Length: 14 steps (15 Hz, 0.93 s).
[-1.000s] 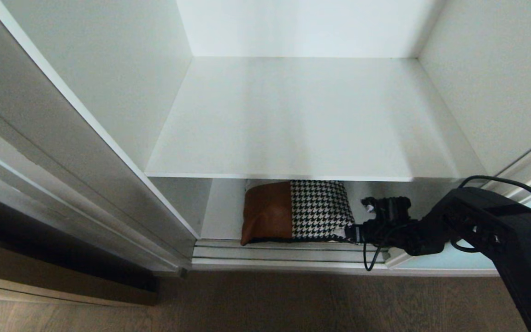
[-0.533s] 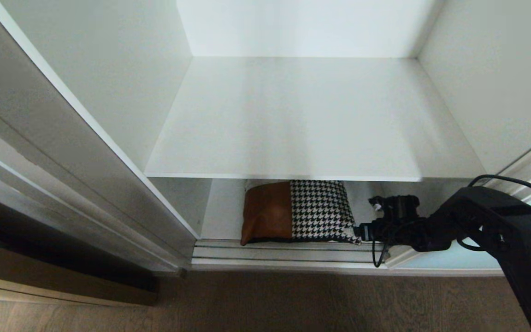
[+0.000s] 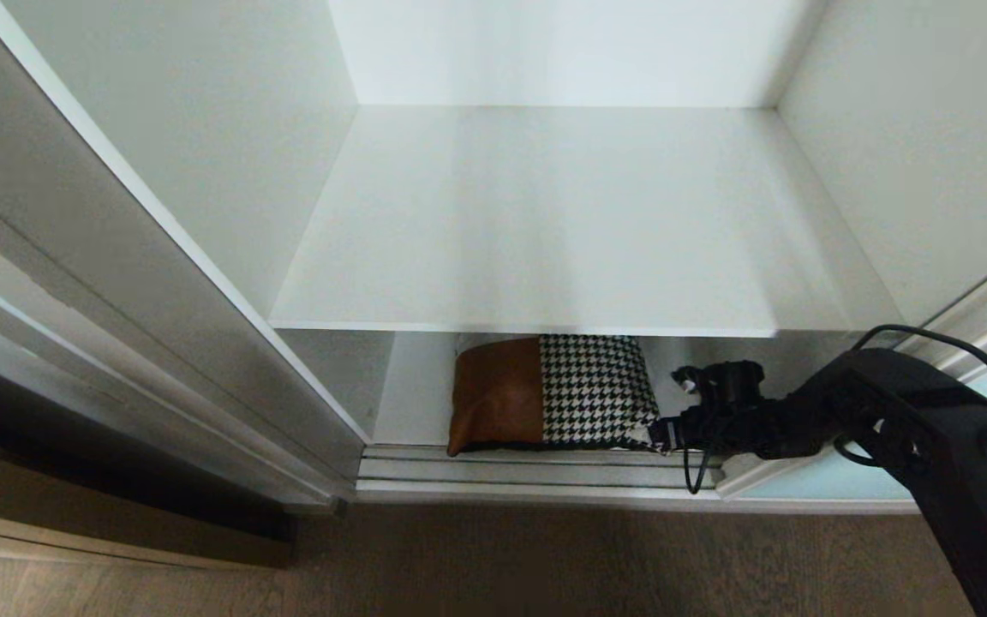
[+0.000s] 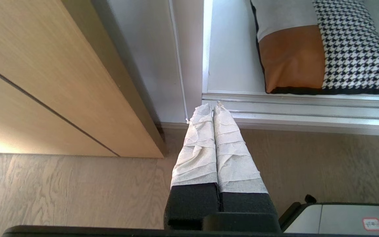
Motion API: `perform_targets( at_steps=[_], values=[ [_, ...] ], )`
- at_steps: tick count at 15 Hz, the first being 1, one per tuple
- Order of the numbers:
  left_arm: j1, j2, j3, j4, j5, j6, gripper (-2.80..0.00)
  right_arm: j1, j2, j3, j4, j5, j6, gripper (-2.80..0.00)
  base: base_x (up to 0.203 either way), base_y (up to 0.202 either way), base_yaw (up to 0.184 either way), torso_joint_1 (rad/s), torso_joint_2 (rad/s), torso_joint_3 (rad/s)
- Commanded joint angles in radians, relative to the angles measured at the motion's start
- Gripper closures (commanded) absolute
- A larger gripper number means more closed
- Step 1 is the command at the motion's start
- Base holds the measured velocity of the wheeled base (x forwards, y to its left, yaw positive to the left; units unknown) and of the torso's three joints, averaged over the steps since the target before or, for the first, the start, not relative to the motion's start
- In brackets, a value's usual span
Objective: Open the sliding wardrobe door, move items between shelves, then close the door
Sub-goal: Place the pillow on the higher shelf
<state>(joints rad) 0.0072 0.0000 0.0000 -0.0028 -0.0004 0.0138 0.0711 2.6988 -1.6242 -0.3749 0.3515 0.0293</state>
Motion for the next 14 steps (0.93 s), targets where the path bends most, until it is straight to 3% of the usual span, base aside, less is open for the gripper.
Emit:
perform_targets(
  at_steps=[1,6,14],
  values=[
    [0.0,0.0,0.002,0.0,0.0,0.0,0.0,0.005,0.021,-0.039,0.01,0.003,0.011,-2.8,0.0,0.0,0.0,0.0,0.0,0.0],
    [0.0,0.002,0.002,0.0,0.0,0.0,0.0,0.015,0.053,-0.1,0.021,0.006,0.025,-2.8,0.0,0.0,0.0,0.0,0.0,0.0],
    [0.0,0.0,0.002,0.0,0.0,0.0,0.0,0.027,0.038,-0.083,0.025,0.009,0.069,-2.8,0.0,0.0,0.0,0.0,0.0,0.0]
  ],
)
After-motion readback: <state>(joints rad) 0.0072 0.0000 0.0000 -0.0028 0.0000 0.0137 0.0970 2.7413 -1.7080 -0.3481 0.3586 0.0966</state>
